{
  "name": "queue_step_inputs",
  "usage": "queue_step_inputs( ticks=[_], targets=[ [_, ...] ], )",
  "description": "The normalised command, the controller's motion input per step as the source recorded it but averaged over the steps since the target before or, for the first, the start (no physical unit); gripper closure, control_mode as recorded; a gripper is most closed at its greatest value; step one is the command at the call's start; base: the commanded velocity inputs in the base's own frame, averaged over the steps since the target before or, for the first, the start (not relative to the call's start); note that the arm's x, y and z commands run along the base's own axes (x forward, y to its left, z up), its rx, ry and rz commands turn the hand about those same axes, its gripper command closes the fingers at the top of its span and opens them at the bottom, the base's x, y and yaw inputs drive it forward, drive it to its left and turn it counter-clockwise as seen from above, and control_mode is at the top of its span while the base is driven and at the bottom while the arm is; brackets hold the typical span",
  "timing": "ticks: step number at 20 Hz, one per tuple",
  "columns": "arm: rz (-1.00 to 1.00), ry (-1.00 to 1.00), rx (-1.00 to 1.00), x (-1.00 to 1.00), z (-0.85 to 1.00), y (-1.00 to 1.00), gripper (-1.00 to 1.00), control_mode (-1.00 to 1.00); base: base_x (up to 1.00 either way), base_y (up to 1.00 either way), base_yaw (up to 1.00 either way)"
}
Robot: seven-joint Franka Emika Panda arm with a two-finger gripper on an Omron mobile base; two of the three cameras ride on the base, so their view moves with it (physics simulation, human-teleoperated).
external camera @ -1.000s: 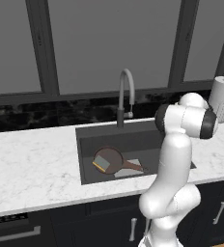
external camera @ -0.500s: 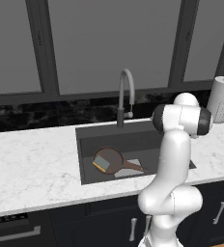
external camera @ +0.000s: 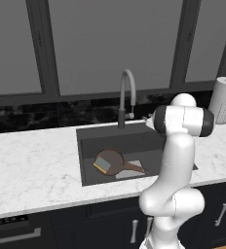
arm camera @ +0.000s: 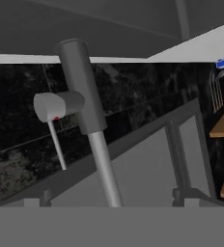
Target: Pick the pan and sponge and place them into the sink. Then turn on the water.
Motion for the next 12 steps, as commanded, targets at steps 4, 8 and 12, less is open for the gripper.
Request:
queue_step_inputs(
  ticks=[4,8,12],
  targets=[
    [-0.07,0.0,0.0,0.22,0.0,0.09,-1.0,-1.0,0.0,0.0,0.0],
    [-0.07,0.0,0.0,0.22,0.0,0.0,-1.0,-1.0,0.0,0.0,0.0],
    [-0.06,0.0,0.0,0.24,0.0,0.01,-1.0,-1.0,0.0,0.0,0.0]
  ],
)
